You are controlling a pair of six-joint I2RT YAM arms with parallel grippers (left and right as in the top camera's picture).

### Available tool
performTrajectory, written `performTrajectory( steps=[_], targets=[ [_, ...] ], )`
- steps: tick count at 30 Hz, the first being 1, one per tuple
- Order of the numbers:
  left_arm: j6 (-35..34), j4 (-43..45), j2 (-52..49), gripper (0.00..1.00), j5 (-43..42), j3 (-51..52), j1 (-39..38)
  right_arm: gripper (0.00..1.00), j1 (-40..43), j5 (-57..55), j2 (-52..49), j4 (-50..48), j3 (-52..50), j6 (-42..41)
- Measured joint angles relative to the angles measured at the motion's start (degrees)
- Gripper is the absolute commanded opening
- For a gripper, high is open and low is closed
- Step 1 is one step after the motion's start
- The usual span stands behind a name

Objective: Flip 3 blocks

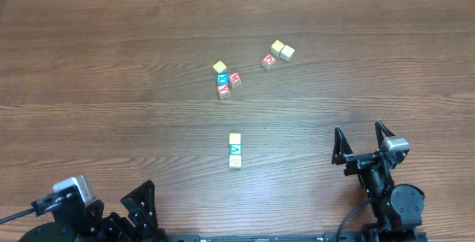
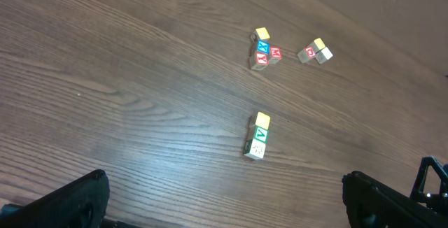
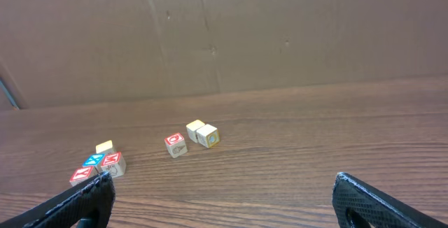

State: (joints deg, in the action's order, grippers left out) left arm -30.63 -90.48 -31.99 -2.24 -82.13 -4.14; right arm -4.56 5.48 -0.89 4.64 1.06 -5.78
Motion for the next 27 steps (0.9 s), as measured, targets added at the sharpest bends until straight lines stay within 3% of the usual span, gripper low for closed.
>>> performTrajectory(
  steps=[27],
  targets=[
    [1.1, -3.0, 0.3, 1.0, 4.1, 0.1, -0.8, 1.0, 0.0, 0.0, 0.0, 0.0, 0.0, 0.0]
  ],
)
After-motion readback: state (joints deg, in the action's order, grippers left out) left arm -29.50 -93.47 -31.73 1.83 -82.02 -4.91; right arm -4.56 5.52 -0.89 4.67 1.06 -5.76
